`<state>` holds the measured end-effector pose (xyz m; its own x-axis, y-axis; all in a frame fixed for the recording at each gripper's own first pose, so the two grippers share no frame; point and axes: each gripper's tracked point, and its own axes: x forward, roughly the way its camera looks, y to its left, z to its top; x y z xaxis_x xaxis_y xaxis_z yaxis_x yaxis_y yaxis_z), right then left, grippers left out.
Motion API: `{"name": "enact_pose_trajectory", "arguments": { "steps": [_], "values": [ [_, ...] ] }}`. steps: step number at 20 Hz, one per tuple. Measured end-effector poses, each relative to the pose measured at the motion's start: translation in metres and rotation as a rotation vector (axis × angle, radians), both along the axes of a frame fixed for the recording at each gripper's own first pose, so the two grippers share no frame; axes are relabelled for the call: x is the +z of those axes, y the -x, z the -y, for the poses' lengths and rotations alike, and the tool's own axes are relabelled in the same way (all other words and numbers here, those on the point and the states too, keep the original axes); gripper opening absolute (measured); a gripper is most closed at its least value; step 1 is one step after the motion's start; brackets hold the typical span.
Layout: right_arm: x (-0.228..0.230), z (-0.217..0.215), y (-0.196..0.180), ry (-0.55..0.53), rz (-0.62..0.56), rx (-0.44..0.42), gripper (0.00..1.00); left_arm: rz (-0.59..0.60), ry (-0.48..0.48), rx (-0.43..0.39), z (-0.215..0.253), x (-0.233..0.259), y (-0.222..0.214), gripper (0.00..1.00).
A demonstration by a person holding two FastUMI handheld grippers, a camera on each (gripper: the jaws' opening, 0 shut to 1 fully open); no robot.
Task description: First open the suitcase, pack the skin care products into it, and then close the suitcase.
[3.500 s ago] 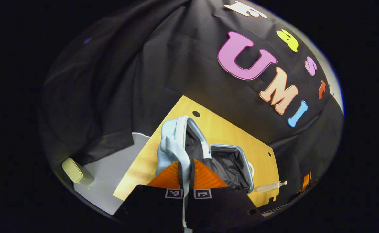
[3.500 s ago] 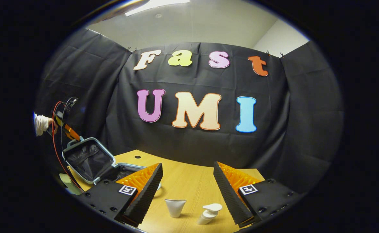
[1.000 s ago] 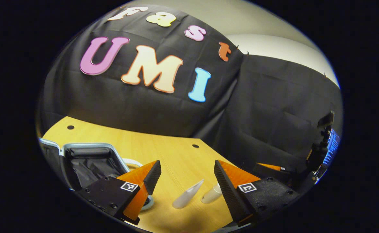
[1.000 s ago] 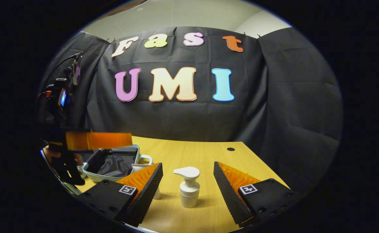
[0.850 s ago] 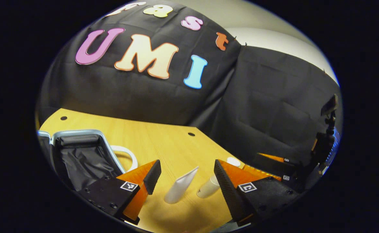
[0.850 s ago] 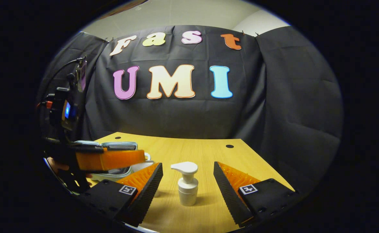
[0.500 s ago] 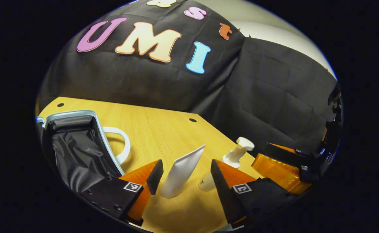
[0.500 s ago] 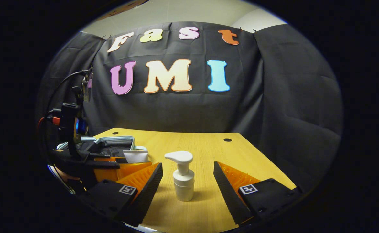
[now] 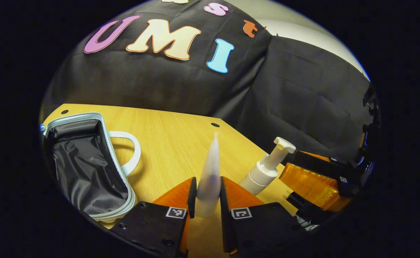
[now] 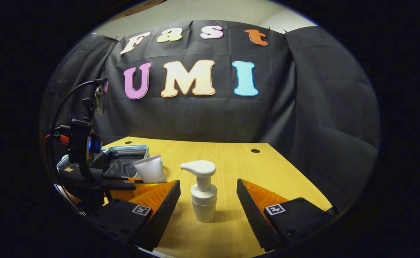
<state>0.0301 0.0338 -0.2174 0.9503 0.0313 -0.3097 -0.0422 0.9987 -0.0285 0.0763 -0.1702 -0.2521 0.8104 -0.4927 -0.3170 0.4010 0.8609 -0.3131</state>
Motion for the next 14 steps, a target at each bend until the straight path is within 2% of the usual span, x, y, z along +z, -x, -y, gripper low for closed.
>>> {"name": "enact_pose_trajectory", "arguments": {
  "steps": [5,14],
  "values": [
    [-0.019,0.001,-0.006,0.000,-0.048,0.004,0.99,-0.013,0.009,0.009,-0.001,0.001,0.001,0.22],
    [-0.063,-0.012,-0.023,-0.018,-0.173,0.035,0.99,-0.012,0.064,0.041,-0.026,0.049,0.014,0.21]
  ]
}}
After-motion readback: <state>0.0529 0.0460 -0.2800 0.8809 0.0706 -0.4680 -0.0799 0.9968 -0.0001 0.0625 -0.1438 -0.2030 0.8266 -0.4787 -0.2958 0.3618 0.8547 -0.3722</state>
